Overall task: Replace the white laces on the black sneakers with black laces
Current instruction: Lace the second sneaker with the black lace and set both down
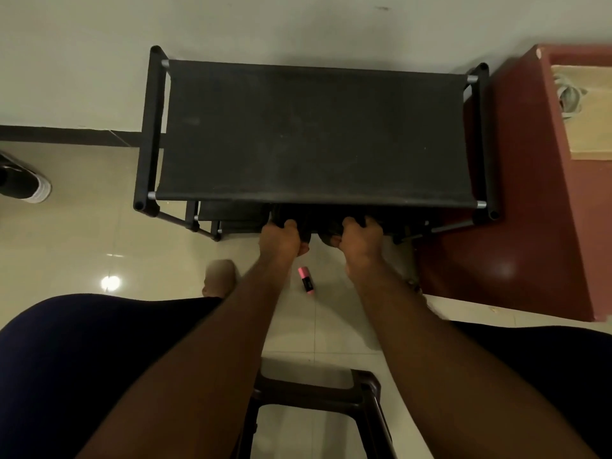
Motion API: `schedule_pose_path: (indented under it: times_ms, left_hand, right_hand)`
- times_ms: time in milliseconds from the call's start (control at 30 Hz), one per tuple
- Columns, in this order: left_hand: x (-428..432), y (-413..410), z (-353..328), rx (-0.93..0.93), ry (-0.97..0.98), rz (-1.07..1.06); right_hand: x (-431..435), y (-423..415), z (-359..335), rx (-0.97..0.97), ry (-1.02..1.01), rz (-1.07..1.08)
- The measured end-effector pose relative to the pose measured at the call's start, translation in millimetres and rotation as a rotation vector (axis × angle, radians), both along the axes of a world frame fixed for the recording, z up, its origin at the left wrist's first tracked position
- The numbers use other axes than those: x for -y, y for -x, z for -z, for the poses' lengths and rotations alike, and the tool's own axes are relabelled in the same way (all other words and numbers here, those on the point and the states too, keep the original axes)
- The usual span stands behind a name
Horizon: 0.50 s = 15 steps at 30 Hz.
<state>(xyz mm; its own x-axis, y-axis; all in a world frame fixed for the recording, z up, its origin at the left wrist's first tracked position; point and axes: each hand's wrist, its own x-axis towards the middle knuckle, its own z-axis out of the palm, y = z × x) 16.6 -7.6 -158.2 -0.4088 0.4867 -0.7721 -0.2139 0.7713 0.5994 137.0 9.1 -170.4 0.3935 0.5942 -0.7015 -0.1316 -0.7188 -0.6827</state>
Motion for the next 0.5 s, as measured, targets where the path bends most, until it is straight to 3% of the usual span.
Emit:
schedule_pose_path:
  times_ms: [500]
  left_hand:
    - [-8, -3, -2, 0.08, -0.099, -0.073]
  right_hand:
    - [-18, 0, 10, -0.006, 0.002, 0.029]
